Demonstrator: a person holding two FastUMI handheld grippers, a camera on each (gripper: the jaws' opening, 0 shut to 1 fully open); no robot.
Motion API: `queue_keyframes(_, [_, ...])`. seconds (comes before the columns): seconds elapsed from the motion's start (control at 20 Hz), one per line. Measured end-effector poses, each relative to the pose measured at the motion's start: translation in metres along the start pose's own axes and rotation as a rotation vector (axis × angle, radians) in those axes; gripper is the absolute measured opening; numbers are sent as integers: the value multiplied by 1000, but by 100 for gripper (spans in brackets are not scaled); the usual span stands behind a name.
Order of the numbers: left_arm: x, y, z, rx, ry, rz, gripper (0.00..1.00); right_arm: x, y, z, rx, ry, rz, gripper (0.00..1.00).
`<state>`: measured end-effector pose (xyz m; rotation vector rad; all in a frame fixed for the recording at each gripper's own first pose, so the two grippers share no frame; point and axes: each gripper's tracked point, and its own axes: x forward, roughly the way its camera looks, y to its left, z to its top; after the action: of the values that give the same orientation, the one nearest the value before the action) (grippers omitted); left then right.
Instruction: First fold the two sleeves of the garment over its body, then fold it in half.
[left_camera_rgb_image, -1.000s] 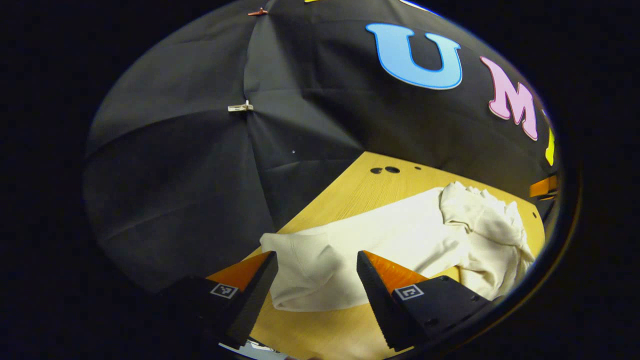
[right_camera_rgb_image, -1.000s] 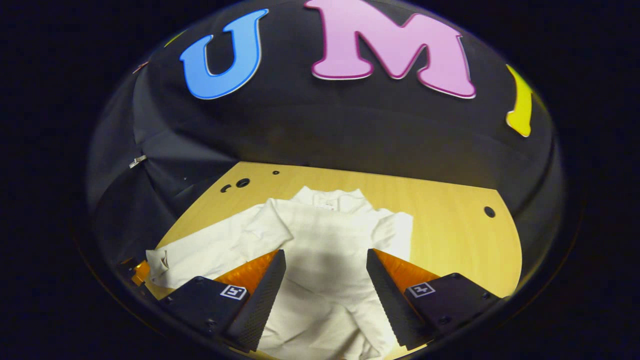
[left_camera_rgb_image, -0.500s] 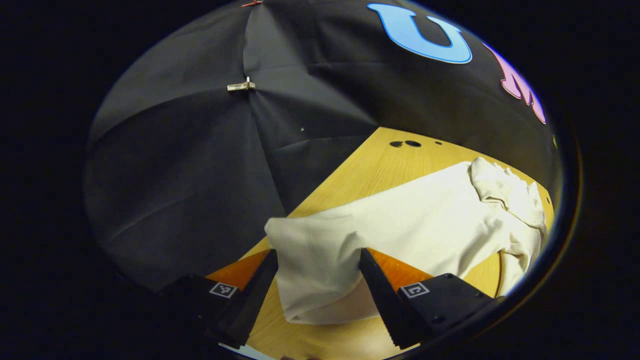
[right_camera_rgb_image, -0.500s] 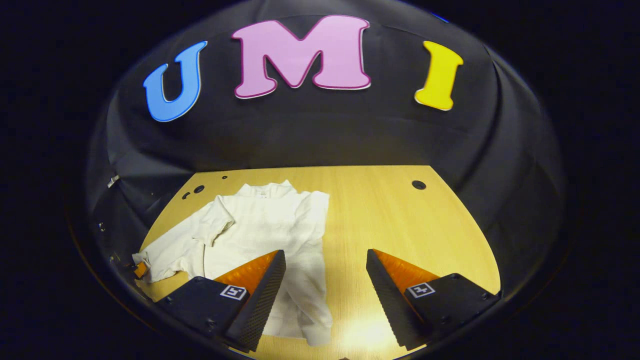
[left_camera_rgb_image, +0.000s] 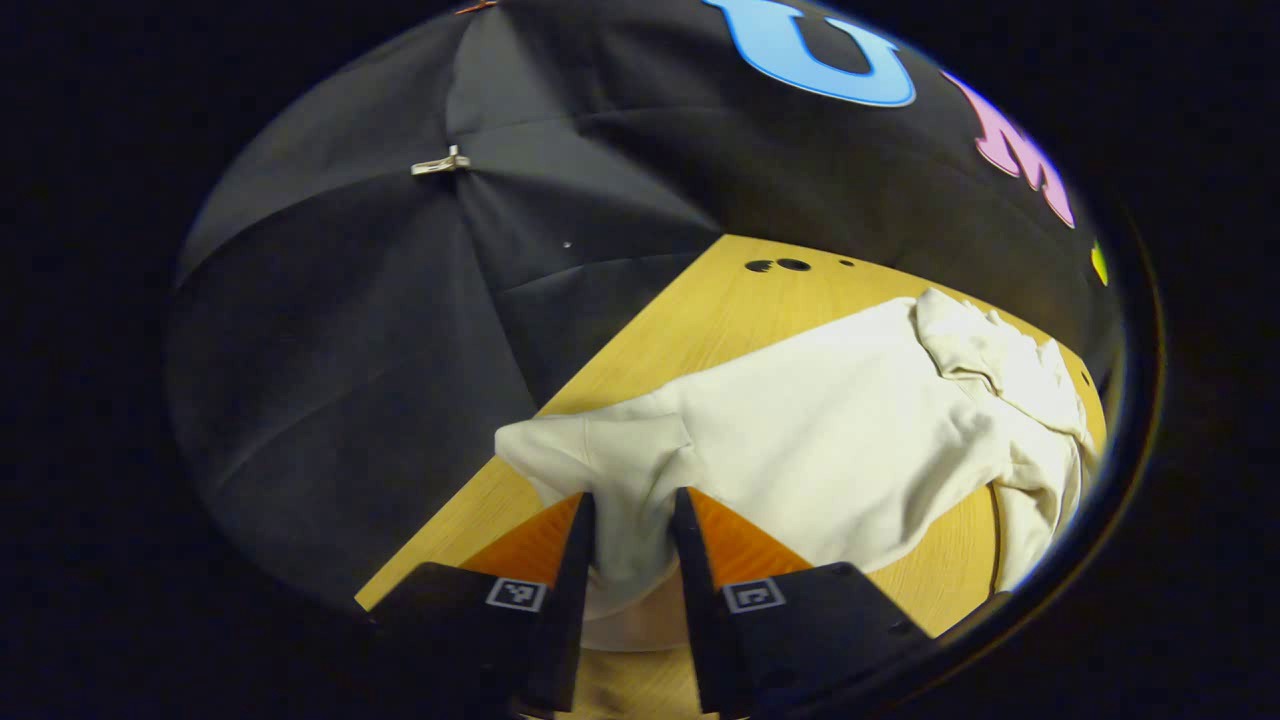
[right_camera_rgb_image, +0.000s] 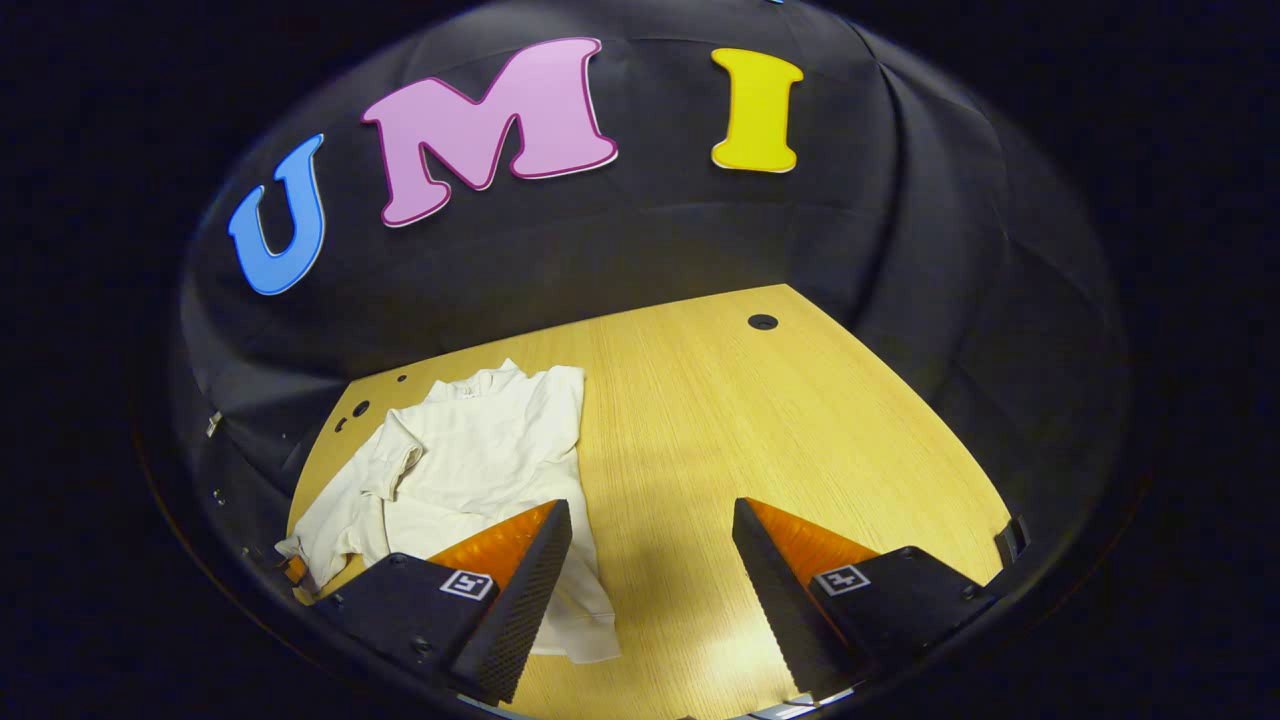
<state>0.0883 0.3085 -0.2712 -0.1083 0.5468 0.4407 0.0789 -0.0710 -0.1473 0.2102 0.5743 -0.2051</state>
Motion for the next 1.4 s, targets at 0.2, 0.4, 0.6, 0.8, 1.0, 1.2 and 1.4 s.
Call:
queue_keyframes(0.2, [-2, -4, 2, 47, 40, 27, 26, -1, -14, -14, 31, 23, -4, 99])
queue_keyframes(0.4, [-4, -19, 7, 81, 65, 21, 7, -3, -26, -16, 40, 22, -11, 99])
queue_keyframes(0.6, [-12, -30, 18, -43, 89, -21, 6, -3, -35, -14, 53, 21, -14, 99])
queue_keyframes(0.8, [-11, -47, 58, -151, 46, -50, 6, 0, -41, -14, 54, 22, -19, 99])
queue_keyframes(1.0, [-12, -74, 130, -165, -40, -107, 6, 7, -52, -15, 76, 30, -22, 99])
queue_keyframes(1.2, [-13, -118, 206, -150, -128, -168, 6, 19, -59, -21, 102, 52, -27, 99])
queue_keyframes(1.4, [-15, -186, 267, -93, -200, -256, 6, 26, -65, -20, 134, 56, -28, 99])
